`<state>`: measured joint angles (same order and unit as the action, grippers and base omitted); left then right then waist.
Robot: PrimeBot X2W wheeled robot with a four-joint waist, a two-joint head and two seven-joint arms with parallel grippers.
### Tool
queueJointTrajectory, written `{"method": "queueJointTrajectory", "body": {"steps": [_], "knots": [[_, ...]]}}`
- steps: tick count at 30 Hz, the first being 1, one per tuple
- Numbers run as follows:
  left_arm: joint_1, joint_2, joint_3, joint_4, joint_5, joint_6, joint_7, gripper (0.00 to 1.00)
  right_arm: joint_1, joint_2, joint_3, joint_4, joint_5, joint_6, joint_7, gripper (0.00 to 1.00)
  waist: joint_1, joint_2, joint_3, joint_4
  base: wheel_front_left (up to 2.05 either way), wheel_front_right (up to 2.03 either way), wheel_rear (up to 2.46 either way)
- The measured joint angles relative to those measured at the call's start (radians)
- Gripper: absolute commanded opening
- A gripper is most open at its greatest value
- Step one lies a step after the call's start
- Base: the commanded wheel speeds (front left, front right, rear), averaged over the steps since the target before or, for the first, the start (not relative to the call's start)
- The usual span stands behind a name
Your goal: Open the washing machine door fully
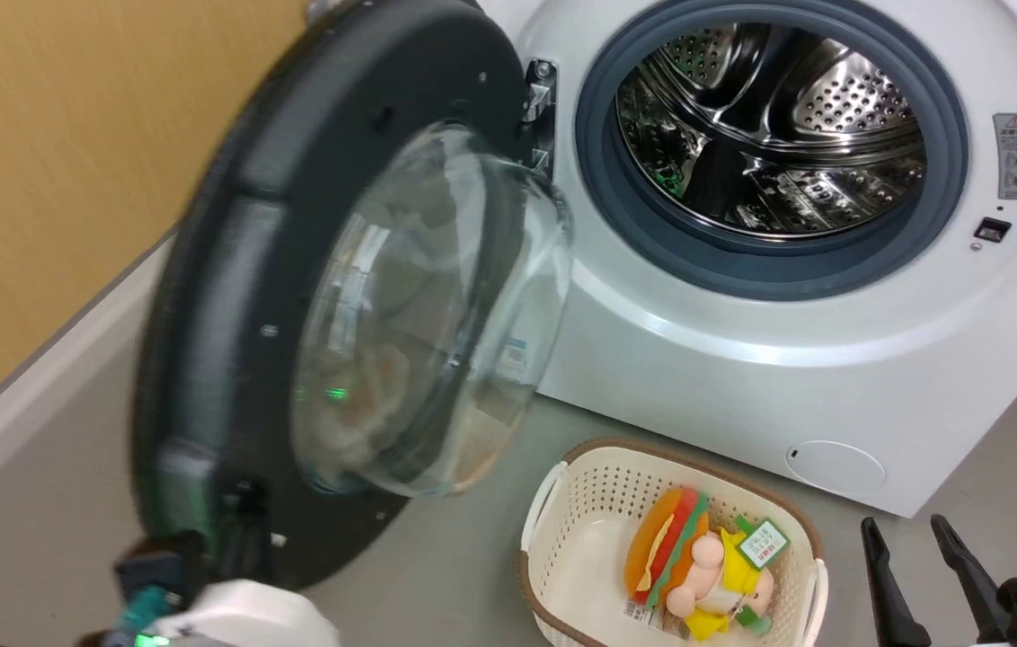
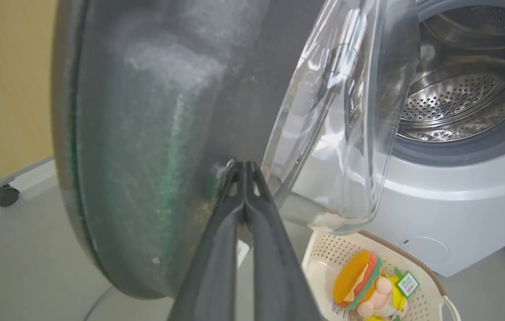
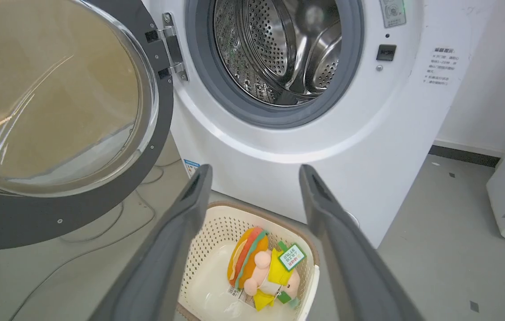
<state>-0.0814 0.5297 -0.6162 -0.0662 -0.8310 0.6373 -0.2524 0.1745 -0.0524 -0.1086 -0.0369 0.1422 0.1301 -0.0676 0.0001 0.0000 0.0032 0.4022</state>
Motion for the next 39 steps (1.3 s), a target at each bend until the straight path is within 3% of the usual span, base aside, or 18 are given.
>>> {"method": "queueJointTrajectory", "body": {"steps": [8, 20, 30, 39], "knots": [[-0.003, 0.010, 0.217, 0.155, 0.010, -0.143, -0.004, 0.00, -0.001, 0.000, -0.005, 0.002, 0.000, 0.000, 0.005, 1.00, 0.0000, 0.0000, 0.013, -0.031, 0.00, 0.00, 0.00], [-0.143, -0.059, 0.431, 0.454, 0.115, -0.326, -0.004, 0.00, -0.020, 0.000, -0.013, 0.003, 0.000, 0.000, 0.014, 1.00, 0.0000, 0.0000, 0.040, -0.060, 0.00, 0.00, 0.00], [-0.196, -0.126, 0.589, 0.574, 0.240, -0.412, -0.004, 0.00, -0.022, 0.000, -0.002, 0.012, 0.000, 0.000, 0.014, 1.00, 0.0000, 0.0000, 0.046, -0.078, 0.00, 0.00, 0.00], [-0.042, -0.233, 0.668, 0.408, 0.389, -0.427, -0.004, 0.00, -0.022, 0.000, 0.011, 0.037, 0.017, 0.000, 0.000, 1.00, -0.0001, 0.0000, 0.016, -0.086, 0.00, 0.00, 0.00]]}}
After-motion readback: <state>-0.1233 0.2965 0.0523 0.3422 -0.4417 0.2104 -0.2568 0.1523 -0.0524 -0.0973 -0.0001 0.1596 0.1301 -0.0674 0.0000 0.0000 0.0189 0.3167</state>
